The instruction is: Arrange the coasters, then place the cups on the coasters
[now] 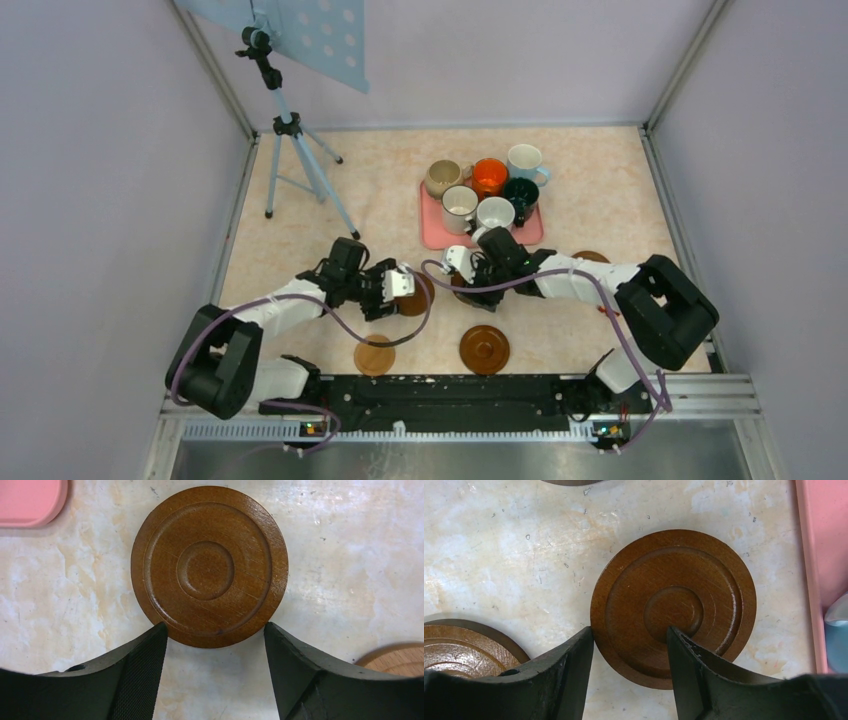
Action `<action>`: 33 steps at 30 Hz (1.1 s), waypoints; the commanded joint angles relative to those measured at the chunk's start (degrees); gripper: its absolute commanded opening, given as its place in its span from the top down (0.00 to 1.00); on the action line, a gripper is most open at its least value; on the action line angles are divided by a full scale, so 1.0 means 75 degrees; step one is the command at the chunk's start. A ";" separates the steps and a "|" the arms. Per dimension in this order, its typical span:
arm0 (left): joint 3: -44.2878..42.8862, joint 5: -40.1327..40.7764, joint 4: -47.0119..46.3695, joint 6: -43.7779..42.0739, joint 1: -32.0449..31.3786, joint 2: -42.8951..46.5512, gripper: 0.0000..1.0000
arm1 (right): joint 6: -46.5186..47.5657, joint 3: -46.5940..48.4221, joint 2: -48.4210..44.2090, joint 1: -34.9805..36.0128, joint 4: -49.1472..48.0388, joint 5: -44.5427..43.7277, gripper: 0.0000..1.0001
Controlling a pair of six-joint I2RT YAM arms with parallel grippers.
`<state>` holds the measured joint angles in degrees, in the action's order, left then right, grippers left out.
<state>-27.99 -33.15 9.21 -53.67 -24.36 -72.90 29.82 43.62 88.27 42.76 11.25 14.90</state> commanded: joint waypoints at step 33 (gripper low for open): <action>-0.0887 -0.0591 -0.0224 0.0733 -0.0027 0.0515 0.20 | -0.0541 0.0765 -0.0491 -0.0012 -0.0141 0.0462 0.41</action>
<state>-32.82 -31.99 5.17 -48.31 -24.51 -75.50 28.56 47.37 90.61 42.92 10.87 16.32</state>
